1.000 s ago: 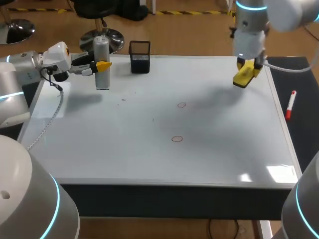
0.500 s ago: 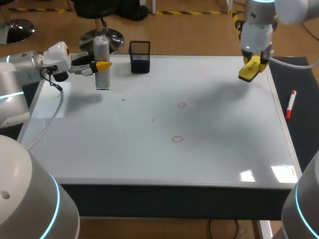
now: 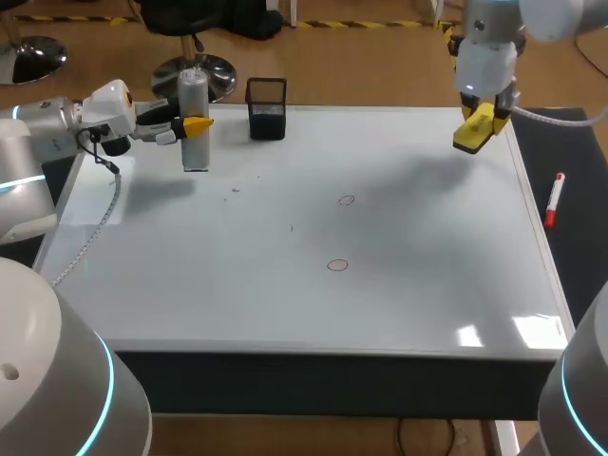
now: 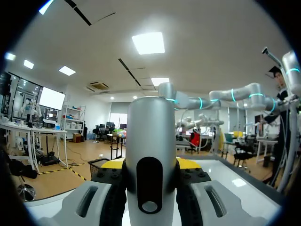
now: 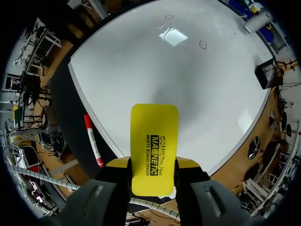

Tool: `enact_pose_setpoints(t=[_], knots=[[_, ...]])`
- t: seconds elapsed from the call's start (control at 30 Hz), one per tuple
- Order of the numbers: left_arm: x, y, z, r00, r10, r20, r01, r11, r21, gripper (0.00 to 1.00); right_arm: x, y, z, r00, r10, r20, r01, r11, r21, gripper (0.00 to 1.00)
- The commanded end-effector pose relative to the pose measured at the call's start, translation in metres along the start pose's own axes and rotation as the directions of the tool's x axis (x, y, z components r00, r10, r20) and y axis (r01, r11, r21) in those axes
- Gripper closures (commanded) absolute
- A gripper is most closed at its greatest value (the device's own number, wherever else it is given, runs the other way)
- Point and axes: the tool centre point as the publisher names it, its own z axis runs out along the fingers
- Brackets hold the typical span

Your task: Pick up the inspection probe, press it on each red-marked spot on the whiteboard one by one, put down the probe, pick up the eraser, and wipe off all the red marks.

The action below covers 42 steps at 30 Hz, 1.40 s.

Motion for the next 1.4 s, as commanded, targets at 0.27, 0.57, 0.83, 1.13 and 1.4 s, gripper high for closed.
enact_pose_setpoints(t=[0.27,0.57,0.83,1.13,1.4], knots=[[0.000,-0.001,0.000,1.000,0.001,0.000,-0.001,1.000,0.001,1.00,0.001,0.000,-0.001,1.000,-0.001,-0.001,0.001,1.000,0.003,1.00],[0.000,-0.001,0.000,1.000,0.001,0.000,-0.001,1.000,0.001,1.00,0.001,0.000,-0.001,1.000,-0.001,-0.001,0.001,1.000,0.003,1.00],[0.025,-0.002,0.029,0.994,0.012,-0.110,-0.004,0.998,0.070,1.00,0.001,0.000,-0.001,1.000,-0.001,-0.001,0.001,1.000,0.003,1.00],[0.062,-0.007,0.083,0.965,0.027,-0.261,-0.010,0.998,0.069,1.00,0.001,0.000,-0.001,1.000,-0.001,-0.001,0.001,1.000,0.003,1.00],[0.096,-0.008,0.132,0.931,0.048,-0.362,-0.023,0.997,0.072,1.00,0.001,0.000,-0.001,1.000,-0.001,-0.001,0.001,1.000,0.003,1.00]])
